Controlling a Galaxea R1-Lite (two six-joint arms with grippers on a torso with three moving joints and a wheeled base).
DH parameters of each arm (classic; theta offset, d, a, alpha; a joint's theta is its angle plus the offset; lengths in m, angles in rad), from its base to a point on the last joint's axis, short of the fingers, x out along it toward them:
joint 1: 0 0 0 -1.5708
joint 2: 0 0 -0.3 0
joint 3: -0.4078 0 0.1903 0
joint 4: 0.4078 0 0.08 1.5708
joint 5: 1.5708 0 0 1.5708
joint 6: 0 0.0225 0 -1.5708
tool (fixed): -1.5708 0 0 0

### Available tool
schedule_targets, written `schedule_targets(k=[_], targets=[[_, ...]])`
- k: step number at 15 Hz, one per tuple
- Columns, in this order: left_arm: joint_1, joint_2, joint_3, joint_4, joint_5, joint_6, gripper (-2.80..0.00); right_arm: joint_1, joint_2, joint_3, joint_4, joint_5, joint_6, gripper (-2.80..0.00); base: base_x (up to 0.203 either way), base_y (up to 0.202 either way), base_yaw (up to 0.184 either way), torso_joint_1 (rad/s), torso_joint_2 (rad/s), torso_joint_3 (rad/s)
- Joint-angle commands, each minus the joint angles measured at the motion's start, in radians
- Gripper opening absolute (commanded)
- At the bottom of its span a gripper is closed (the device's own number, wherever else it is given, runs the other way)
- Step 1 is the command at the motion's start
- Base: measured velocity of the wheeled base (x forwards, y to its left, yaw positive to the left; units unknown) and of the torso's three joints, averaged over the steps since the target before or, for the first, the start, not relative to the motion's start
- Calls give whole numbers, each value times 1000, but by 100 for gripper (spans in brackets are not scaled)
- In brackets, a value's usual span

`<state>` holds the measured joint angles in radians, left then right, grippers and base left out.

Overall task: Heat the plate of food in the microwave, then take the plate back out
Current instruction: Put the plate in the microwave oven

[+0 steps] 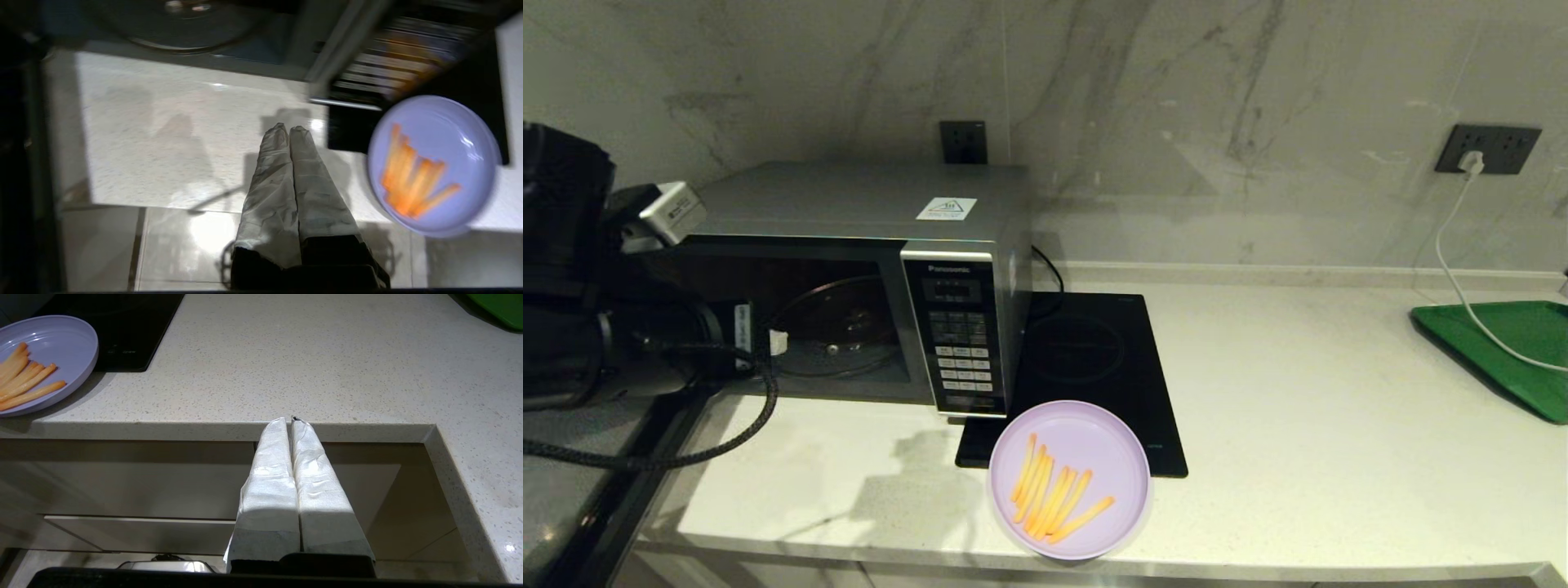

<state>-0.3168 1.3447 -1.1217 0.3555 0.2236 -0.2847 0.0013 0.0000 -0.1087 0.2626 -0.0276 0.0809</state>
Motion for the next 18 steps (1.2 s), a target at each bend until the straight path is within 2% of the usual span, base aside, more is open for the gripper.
schedule_targets(k=[1,4,6,8,10,12,14,16,18], targets=[[119,27,16,-6,8,5,-280,0,0,0,1,-1,0,-280,0,0,0,0,0,0],[291,11,33,-13,-1,71,-280,0,0,0,1,-2,0,-280,0,0,0,0,0,0],[370,10,49,-20,-4,89,-280,0,0,0,1,0,0,-280,0,0,0,0,0,0],[379,9,81,-22,-20,89,-280,0,0,0,1,-1,0,-280,0,0,0,0,0,0],[361,9,120,-52,-103,90,-280,0,0,0,1,-1,0,-280,0,0,0,0,0,0],[302,7,145,-98,-193,90,-280,0,0,0,1,0,0,-280,0,0,0,0,0,0],[254,9,152,-117,-235,86,-280,0,0,0,1,0,0,-280,0,0,0,0,0,0],[269,31,154,-121,-233,81,-280,0,0,0,1,0,0,-280,0,0,0,0,0,0],[354,57,154,-131,-232,83,-280,0,0,0,1,-1,0,-280,0,0,0,0,0,0]])
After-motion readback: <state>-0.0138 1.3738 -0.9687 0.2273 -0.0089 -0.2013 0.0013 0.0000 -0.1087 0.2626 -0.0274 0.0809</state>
